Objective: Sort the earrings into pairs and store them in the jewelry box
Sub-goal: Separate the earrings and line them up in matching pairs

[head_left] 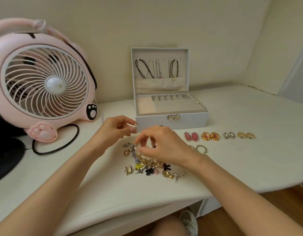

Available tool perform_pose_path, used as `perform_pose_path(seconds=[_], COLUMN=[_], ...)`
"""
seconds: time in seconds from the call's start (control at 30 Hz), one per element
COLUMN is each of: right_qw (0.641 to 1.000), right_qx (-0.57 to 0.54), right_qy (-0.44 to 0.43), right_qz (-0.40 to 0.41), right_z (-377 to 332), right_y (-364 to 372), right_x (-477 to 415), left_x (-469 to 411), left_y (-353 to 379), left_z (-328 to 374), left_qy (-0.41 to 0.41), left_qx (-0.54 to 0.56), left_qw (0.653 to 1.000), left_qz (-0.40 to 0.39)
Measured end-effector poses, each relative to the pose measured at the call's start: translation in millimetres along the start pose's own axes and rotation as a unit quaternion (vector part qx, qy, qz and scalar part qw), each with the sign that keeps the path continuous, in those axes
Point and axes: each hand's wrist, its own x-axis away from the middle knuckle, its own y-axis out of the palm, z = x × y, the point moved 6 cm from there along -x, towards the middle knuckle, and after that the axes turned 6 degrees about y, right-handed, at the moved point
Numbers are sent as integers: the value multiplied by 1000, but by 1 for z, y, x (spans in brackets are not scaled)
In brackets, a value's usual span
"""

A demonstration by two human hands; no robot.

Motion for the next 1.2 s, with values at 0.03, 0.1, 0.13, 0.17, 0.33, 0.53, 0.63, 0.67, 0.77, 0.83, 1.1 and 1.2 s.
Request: perform_pose_path(seconds=[0.03, 0.1, 0.13, 0.17, 0.33, 0.53, 0.63, 0.67, 0.77, 0.83, 1.1, 1.2], right_qw=[1000, 998, 996, 994, 980, 968, 960, 958, 953, 950, 954, 949], right_qx=[-11, -27, -27, -24, -32, -2, 17, 19, 19, 26, 20, 32], right_qy=[14, 46, 61, 77, 143, 197, 225, 233, 251, 259, 258, 271], right_qz=[15, 46, 61, 75, 133, 153, 166, 169, 167, 172, 152, 161], right_z=[8, 28, 38, 48, 86, 121, 138, 143, 155, 160, 169, 171], right_y=[-7, -23, -30, -37, -62, -87, -95, -96, -98, -96, -93, -93], right_x=[5, 19, 27, 35, 71, 103, 112, 114, 119, 118, 119, 116], left_x=[0, 1, 1, 1, 0, -10, -17, -19, -24, -26, -31, -30], left_y=[4, 16, 24, 32, 80, 138, 162, 170, 188, 196, 204, 205], left_z=[2, 6, 9, 13, 40, 73, 80, 82, 85, 85, 85, 86], left_qy=[1, -1, -2, -2, 32, 92, 112, 119, 124, 130, 168, 182], left_qx=[3, -1, -7, -13, -27, -59, -117, -148, -222, -263, -317, -320], left_qw=[1000, 999, 999, 998, 990, 980, 971, 966, 950, 939, 923, 921], left_qz=[-9, -34, -49, -64, -134, -169, -173, -175, -183, -181, -138, -129])
